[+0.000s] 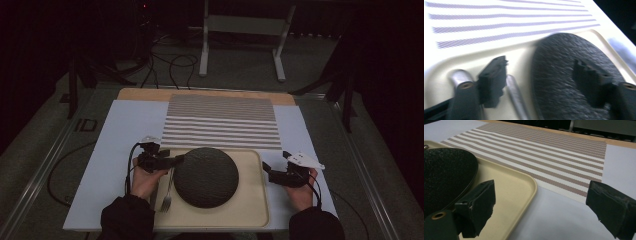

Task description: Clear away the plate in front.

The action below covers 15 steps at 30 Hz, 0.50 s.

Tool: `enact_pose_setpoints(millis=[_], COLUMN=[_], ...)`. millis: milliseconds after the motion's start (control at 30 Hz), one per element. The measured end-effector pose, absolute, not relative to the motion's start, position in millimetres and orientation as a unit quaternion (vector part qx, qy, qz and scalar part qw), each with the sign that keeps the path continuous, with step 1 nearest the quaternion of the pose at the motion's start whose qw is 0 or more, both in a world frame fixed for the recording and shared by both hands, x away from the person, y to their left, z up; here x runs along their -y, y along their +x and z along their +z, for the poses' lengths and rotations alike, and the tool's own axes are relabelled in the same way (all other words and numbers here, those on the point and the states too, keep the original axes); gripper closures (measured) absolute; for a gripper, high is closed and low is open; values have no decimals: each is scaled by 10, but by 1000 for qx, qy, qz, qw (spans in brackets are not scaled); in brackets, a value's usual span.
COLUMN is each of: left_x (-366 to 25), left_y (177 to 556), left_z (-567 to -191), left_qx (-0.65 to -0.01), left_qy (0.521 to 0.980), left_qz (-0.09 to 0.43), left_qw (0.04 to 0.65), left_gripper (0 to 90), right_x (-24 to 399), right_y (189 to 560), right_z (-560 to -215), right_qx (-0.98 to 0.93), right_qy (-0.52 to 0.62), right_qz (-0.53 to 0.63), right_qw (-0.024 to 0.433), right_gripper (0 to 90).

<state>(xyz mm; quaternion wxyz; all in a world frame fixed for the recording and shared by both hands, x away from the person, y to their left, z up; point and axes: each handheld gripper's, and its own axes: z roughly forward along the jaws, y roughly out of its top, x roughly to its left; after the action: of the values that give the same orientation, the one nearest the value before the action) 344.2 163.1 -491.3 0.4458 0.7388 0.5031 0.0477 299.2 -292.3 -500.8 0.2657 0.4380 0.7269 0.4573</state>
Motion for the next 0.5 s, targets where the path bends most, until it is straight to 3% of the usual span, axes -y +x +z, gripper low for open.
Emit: enact_pose_setpoints(millis=[233, 400, 500], left_x=[-1873, -2053, -2159], left_y=[3607, 3685, 3700], left_z=[-4881, -4789, -4753], left_qx=[-511, -532, -538], left_qy=[716, 691, 684], left_qz=[108, 157, 179], left_qw=[464, 464, 459], left_gripper=[137, 13, 0], right_x=[2921, 2926, 2929], right_y=[2993, 2991, 2989], right_z=[-5011, -5009, -5007], right_qx=[-727, -726, -725], right_qy=[438, 439, 438], right_qz=[457, 459, 461], right_qw=[266, 265, 265], right_gripper=[91, 91, 91])
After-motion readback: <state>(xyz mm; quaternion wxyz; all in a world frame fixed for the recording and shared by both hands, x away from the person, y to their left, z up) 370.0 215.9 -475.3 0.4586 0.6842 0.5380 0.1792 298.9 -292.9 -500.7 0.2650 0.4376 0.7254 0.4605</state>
